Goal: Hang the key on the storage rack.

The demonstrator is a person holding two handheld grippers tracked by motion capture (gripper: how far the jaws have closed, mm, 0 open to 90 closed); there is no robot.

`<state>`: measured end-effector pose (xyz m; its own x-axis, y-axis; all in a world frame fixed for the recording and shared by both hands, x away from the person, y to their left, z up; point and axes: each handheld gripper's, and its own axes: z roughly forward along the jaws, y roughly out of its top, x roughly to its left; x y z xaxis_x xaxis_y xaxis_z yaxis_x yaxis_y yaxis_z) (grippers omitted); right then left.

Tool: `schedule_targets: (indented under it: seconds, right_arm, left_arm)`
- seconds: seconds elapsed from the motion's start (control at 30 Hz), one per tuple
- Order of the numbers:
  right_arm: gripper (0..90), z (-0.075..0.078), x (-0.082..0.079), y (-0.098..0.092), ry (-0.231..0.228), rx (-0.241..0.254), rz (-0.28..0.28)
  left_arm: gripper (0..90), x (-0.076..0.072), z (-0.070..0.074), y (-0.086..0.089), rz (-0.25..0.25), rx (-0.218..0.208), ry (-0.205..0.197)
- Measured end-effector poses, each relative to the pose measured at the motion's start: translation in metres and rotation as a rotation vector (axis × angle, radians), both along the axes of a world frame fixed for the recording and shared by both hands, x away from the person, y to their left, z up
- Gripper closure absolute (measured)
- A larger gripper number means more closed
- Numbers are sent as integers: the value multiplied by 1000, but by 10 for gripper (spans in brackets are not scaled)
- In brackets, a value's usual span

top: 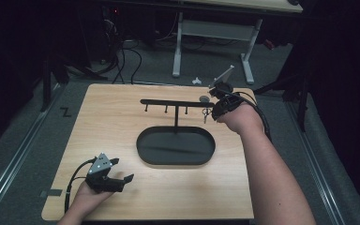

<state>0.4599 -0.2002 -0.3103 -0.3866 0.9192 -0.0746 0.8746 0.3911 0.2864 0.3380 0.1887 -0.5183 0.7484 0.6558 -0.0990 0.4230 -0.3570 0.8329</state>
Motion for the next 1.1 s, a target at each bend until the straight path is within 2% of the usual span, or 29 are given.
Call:
schedule_targets:
  seconds: [0.17, 0.3, 0.4, 0.53, 0.6, 0.67, 0.83, 0.9, 0.97, 1.0, 1.1]
  right_arm:
    - [735, -5, -5, -2, -1, 0, 8]
    - [709, -10, -11, -6, -2, 13, -7]
    - [670, -18, -19, -5, -8, 15, -5]
    - [601, -37, -32, -4, -9, 10, -8]
    - [595, -42, -34, -4, -13, 8, -12]
    - [570, -54, -43, -3, -30, -6, -16]
    - [551, -67, -53, -6, -58, -8, -39]
    - [543, -77, -61, -11, -84, 6, -70]
    - [518, -81, -64, -13, -88, 9, -73]
    - [455, -89, -70, -14, -104, 12, -69]
    - [434, -97, -77, -16, -128, 23, -58]
  left_arm:
    - [121, 0, 0, -1, -2, 4, -1]
    - [121, 1, -1, -1, -4, 0, 2]
    - [121, 1, -2, -3, -5, 3, 7]
    - [121, 0, -1, -4, -6, 11, 0]
    - [121, 0, -1, -4, -5, 11, 1]
    - [121, 0, -2, -4, -5, 16, 2]
    - [121, 1, -3, -5, -9, 18, 13]
    - [122, 0, -3, -6, -13, 23, 13]
    - [123, 0, -2, -6, -14, 25, 11]
    - [129, 0, -1, -7, -15, 27, 2]
    - [132, 1, -1, -7, -14, 26, 6]
